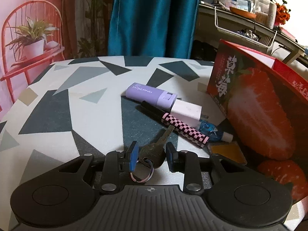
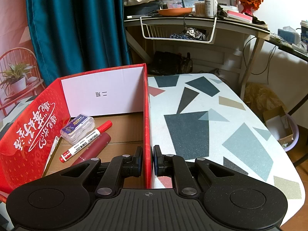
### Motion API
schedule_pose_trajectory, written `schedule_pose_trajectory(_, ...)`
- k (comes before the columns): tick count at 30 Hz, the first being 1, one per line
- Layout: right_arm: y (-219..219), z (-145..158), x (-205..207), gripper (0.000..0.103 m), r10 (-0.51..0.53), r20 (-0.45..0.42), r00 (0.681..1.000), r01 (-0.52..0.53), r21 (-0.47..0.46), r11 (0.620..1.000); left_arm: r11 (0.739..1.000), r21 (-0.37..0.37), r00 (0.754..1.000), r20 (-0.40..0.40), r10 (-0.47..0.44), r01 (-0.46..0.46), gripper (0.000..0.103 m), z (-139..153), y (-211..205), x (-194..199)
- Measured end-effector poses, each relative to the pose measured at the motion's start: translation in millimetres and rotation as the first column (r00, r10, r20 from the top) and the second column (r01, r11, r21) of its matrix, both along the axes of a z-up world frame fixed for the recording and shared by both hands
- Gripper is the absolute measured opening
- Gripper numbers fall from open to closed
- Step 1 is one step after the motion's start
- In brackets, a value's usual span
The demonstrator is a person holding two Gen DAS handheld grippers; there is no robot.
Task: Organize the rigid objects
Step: 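Lift the silver key with the left tool, then carry the key into the red box and open the left tool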
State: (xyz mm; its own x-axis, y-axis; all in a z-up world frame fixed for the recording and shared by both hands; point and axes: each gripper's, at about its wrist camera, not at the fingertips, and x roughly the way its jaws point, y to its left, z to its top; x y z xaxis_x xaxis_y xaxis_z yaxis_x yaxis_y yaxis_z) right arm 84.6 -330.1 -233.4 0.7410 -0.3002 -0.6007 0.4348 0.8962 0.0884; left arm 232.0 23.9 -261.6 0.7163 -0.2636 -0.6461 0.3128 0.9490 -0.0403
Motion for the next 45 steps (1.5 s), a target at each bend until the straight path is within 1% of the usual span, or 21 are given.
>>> schedule_pose_trajectory(6, 0, 0, 0, 0.011, 0.000, -0.001, 1.000, 0.000, -0.001, 1.000, 1.000, -0.024, 0.999, 0.033, 0.004, -0.003, 0.032, 8, -1, -4)
schedule_pose_trajectory(12, 0, 0, 0, 0.011, 0.000, 0.000, 1.000, 0.000, 0.000, 1.000, 0.999, -0.038, 0.997, 0.074, -0.015, 0.018, 0.032, 27, -7, 3)
schedule_pose_trajectory(17, 0, 0, 0, 0.011, 0.000, 0.000, 1.000, 0.000, 0.000, 1.000, 0.996, -0.038, 0.989, 0.123, -0.076, 0.081, 0.032, 51, -22, 13)
schedule_pose_trajectory(22, 0, 0, 0, 0.011, 0.001, 0.000, 1.000, -0.001, 0.000, 1.000, 0.986, -0.040, 0.972, 0.177, -0.155, 0.165, 0.032, 77, -49, 26)
schedule_pose_trajectory(26, 0, 0, 1, 0.011, 0.001, 0.000, 1.000, -0.001, 0.000, 1.000, 0.962, -0.061, 0.952, 0.174, -0.251, 0.265, 0.033, 92, -81, 36)
schedule_pose_trajectory(32, 1, 0, 1, 0.011, 0.001, 0.000, 1.000, -0.001, 0.001, 1.000, 0.917, 0.000, 0.901, 0.184, -0.392, 0.399, 0.033, 95, -136, 43)
schedule_pose_trajectory(36, 1, 0, 1, 0.011, 0.002, 0.000, 1.000, -0.002, 0.000, 1.000, 0.893, 0.030, 0.879, 0.162, -0.448, 0.450, 0.033, 85, -164, 48)
schedule_pose_trajectory(41, 1, -1, 2, 0.011, 0.004, 0.001, 1.000, -0.004, 0.006, 1.000, 0.865, 0.063, 0.858, 0.111, -0.502, 0.498, 0.033, 68, -180, 49)
schedule_pose_trajectory(42, 1, -1, 2, 0.011, 0.004, 0.002, 1.000, -0.004, 0.007, 1.000, 0.860, 0.069, 0.854, 0.100, -0.510, 0.506, 0.033, 65, -183, 48)
schedule_pose_trajectory(45, 1, -1, 3, 0.011, 0.004, 0.003, 1.000, -0.004, 0.010, 1.000, 0.858, 0.061, 0.856, 0.062, -0.513, 0.510, 0.033, 54, -185, 48)
